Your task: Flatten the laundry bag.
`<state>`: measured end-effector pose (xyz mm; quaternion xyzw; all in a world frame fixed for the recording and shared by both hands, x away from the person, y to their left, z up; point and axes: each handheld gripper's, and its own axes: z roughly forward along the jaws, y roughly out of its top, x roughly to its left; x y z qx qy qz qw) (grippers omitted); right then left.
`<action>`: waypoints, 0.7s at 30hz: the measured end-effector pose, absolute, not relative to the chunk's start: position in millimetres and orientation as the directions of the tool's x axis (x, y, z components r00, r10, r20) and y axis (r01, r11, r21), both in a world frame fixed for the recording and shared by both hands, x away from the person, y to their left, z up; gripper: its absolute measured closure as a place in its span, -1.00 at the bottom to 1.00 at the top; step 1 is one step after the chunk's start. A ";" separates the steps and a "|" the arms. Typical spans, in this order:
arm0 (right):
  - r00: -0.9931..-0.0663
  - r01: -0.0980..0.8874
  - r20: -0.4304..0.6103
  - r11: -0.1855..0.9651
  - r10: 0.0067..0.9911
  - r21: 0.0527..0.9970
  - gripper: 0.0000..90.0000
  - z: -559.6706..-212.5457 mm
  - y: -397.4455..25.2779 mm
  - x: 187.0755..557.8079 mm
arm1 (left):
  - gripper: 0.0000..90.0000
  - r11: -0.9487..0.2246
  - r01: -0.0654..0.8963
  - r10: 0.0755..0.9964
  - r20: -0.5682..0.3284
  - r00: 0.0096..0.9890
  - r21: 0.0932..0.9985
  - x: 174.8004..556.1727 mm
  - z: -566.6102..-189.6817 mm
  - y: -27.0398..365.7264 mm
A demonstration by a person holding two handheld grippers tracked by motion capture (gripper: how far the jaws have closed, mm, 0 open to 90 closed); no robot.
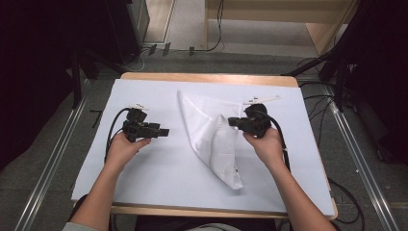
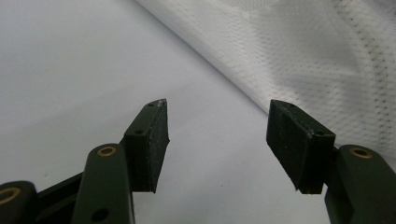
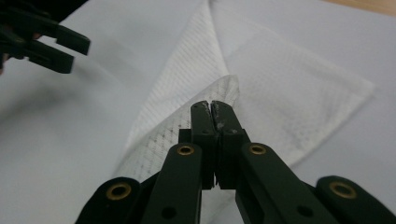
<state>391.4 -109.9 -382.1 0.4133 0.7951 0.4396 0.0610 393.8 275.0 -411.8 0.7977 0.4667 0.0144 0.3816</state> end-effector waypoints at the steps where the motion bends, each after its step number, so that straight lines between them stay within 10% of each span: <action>1: -0.664 0.594 0.260 0.282 0.701 0.753 1.00 -379.4 -104.2 391.5 | -0.11 -0.268 0.737 0.759 -0.335 0.558 0.621 394.1 -412.0 276.4; 21: -0.794 0.540 0.274 0.423 0.542 0.727 1.00 -389.5 -4.3 385.4 | -0.11 -0.215 0.738 0.790 -0.330 0.517 0.640 384.9 -410.5 299.8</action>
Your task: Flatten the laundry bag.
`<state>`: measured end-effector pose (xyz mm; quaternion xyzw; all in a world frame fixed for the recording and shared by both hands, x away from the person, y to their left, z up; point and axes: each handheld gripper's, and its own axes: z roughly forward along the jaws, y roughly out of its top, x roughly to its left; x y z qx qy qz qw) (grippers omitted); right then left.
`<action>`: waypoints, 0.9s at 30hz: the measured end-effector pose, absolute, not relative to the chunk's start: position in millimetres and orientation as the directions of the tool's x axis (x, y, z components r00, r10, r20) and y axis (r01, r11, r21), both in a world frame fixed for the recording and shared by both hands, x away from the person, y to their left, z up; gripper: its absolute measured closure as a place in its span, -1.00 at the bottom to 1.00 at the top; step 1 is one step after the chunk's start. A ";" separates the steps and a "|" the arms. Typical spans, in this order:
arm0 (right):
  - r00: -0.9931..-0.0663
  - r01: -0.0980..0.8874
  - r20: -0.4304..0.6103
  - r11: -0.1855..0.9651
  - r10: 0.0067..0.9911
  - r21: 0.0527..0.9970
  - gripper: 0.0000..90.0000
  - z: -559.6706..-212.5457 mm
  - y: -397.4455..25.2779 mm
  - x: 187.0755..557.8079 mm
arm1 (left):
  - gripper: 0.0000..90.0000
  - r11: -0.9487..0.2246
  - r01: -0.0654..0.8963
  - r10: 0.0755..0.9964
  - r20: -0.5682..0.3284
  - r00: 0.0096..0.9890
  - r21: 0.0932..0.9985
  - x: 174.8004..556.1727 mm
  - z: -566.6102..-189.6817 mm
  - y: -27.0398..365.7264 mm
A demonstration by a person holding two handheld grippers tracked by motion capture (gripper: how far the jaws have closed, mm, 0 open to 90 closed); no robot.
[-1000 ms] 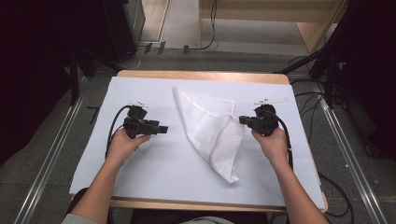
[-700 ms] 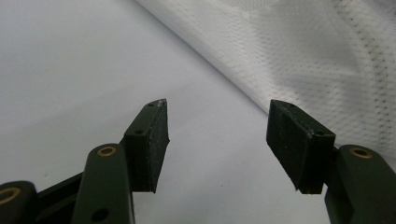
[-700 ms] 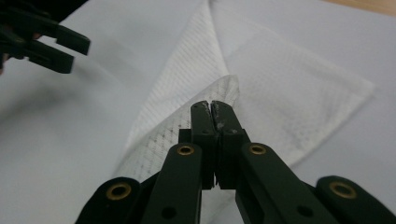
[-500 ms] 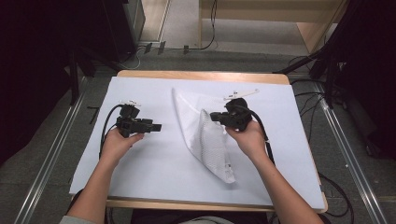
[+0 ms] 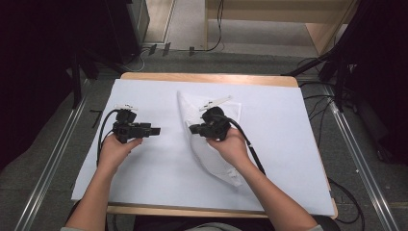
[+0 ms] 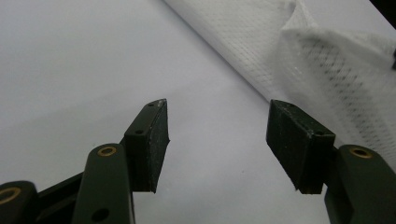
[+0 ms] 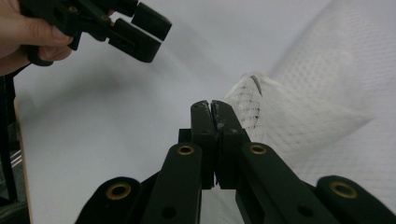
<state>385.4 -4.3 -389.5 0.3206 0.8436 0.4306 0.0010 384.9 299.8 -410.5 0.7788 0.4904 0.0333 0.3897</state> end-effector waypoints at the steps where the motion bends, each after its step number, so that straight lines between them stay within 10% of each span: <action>1: -0.799 0.538 0.277 0.431 0.533 0.724 1.00 -390.3 1.4 383.9 | -0.11 -0.211 0.739 0.793 -0.329 0.512 0.640 384.3 -410.4 301.5; 27: -0.813 0.529 0.290 0.431 0.505 0.731 0.65 -383.7 2.2 382.0 | -0.11 -0.217 0.745 0.797 -0.326 0.508 0.631 383.9 -413.5 302.3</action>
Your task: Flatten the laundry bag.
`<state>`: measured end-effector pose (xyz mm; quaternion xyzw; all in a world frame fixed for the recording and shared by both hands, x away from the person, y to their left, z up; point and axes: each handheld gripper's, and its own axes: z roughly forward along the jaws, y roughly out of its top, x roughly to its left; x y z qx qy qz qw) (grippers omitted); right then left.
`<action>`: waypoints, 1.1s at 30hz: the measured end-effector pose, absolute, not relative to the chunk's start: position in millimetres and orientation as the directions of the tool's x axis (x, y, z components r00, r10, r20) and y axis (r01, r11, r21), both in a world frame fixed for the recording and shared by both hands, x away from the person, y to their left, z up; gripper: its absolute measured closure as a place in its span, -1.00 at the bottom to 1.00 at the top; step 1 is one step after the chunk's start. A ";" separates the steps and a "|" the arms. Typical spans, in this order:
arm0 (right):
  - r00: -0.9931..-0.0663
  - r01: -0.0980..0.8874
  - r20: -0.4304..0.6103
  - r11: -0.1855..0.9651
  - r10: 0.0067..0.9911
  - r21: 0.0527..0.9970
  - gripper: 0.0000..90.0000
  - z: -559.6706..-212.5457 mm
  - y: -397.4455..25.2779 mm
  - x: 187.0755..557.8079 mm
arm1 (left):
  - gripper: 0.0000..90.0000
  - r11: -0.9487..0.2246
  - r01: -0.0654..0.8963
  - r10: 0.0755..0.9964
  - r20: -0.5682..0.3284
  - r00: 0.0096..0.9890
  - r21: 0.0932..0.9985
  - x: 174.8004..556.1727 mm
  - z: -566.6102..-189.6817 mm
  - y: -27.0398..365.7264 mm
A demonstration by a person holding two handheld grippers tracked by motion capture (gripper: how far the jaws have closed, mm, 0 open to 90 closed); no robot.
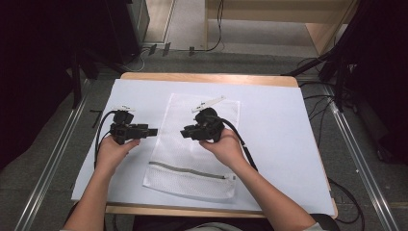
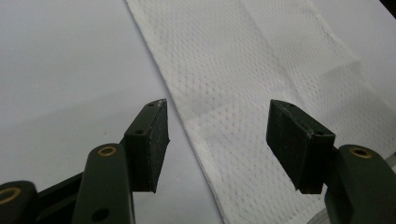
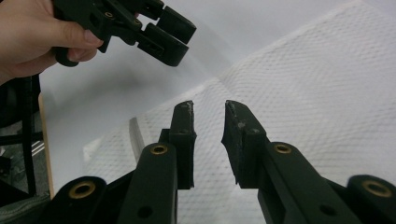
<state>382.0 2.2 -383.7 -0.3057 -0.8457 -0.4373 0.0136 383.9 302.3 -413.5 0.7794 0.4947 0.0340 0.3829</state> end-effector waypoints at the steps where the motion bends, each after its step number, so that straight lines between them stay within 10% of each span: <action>1: -0.809 0.534 0.290 0.431 0.512 0.728 0.65 -383.7 -0.4 382.3 | -0.11 -0.219 0.745 0.796 -0.326 0.510 0.630 383.9 -413.7 301.9; 33: -0.653 0.618 0.236 0.327 0.719 0.715 0.21 -422.7 -124.6 373.6 | -0.12 -0.279 0.741 0.774 -0.314 0.550 0.610 394.0 -425.5 281.2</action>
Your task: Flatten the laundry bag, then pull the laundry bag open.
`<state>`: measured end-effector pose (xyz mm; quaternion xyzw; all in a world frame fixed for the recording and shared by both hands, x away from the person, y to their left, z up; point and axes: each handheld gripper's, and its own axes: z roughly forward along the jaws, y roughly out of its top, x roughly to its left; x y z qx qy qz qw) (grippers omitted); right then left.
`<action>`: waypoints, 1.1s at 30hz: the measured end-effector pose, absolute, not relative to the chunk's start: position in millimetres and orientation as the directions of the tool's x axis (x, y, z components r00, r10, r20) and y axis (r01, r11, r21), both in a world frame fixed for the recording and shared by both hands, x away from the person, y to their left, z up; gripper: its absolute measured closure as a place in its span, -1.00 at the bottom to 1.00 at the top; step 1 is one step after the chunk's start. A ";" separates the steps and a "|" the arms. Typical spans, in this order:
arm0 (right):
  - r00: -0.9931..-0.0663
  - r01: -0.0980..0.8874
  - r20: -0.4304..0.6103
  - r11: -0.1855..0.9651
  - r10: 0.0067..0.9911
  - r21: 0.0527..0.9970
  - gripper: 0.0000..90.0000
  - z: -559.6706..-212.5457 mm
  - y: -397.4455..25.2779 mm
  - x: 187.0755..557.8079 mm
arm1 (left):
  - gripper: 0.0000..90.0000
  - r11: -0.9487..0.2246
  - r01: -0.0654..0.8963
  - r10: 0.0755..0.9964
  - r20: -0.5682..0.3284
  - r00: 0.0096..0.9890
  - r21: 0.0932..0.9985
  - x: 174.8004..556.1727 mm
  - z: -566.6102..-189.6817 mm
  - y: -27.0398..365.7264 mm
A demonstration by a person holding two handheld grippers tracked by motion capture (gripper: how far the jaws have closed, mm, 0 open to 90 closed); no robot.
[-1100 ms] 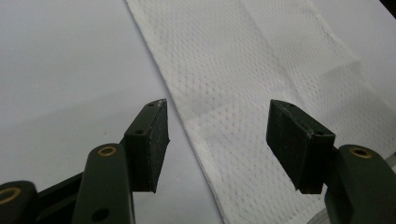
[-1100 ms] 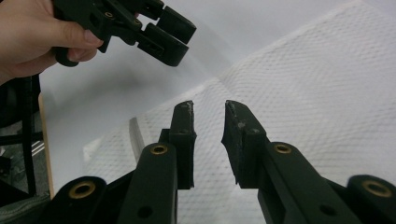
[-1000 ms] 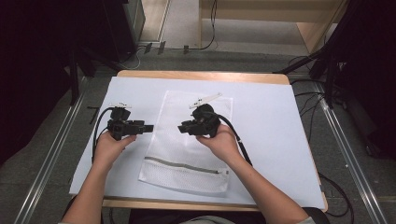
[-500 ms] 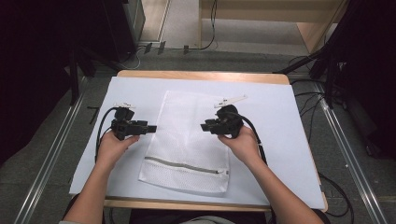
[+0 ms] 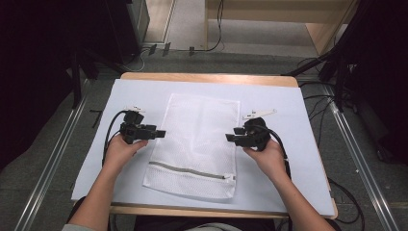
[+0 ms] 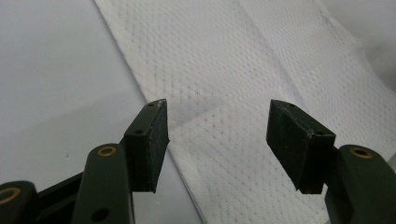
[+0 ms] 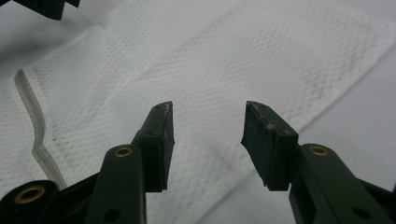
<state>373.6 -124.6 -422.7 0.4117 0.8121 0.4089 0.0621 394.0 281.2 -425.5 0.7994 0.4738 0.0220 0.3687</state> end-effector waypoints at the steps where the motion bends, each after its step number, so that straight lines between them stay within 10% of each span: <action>1: -0.649 0.621 0.238 0.323 0.723 0.714 0.21 -424.2 -127.1 373.3 | -0.12 -0.281 0.741 0.774 -0.313 0.551 0.610 394.4 -425.8 281.2; 23: -0.555 0.718 0.271 0.288 0.786 0.634 0.21 -462.7 -127.1 389.8 | -0.13 -0.280 0.734 0.773 -0.308 0.555 0.619 395.7 -427.2 281.9; 33: -0.588 0.611 0.037 0.414 0.808 0.675 0.49 -470.7 -109.7 381.7 | -0.13 -0.280 0.734 0.773 -0.308 0.554 0.619 396.6 -427.5 280.0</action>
